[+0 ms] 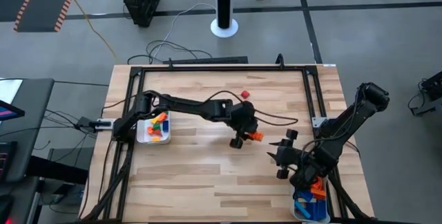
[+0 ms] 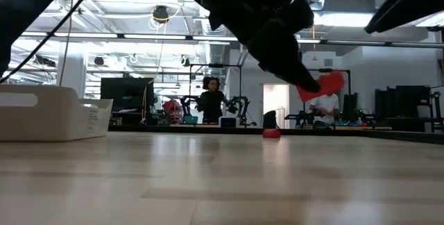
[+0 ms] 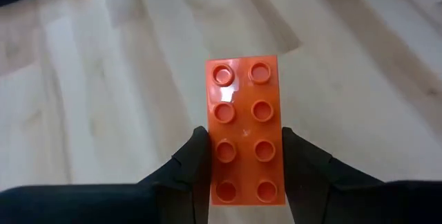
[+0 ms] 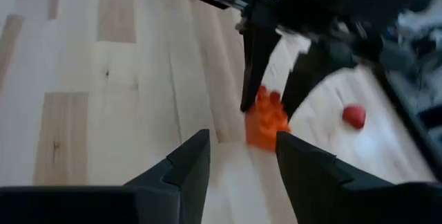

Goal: Sort blocks by size
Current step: Put the orange large game piece into the gray bin

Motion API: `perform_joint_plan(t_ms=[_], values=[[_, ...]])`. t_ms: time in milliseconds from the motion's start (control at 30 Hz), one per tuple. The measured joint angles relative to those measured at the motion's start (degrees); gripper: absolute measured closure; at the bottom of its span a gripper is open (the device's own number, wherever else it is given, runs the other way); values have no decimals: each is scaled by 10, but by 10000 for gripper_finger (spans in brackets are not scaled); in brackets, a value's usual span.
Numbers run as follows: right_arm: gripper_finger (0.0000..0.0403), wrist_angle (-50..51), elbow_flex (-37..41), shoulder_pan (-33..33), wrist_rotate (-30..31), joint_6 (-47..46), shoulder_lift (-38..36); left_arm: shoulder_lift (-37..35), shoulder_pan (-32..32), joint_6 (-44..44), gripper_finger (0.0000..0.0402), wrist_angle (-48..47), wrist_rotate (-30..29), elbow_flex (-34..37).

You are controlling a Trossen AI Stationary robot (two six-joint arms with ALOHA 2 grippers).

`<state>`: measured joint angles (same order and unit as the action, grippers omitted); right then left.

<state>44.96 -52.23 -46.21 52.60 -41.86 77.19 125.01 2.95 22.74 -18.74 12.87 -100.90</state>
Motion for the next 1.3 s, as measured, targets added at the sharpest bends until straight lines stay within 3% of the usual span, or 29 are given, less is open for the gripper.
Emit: perform_joint_plan(t_ms=[267,467,767,900,1133,1300], values=[[169,-117,0,31,-3,267,33,0,-4,-33,275,19,93,0],[152,-106,0,53,-17,297,47,-18,-2,-58,275,15,140,0],[154,-114,0,62,3,420,47,-32,-2,-74,275,14,160,0],[180,-122,0,68,14,451,47,-32,-2,-76,275,16,170,0],[286,-121,0,84,3,463,47,-32,-2,-88,273,20,186,-1],[286,-128,0,80,-19,447,46,-32,-4,-88,185,25,166,-1]])
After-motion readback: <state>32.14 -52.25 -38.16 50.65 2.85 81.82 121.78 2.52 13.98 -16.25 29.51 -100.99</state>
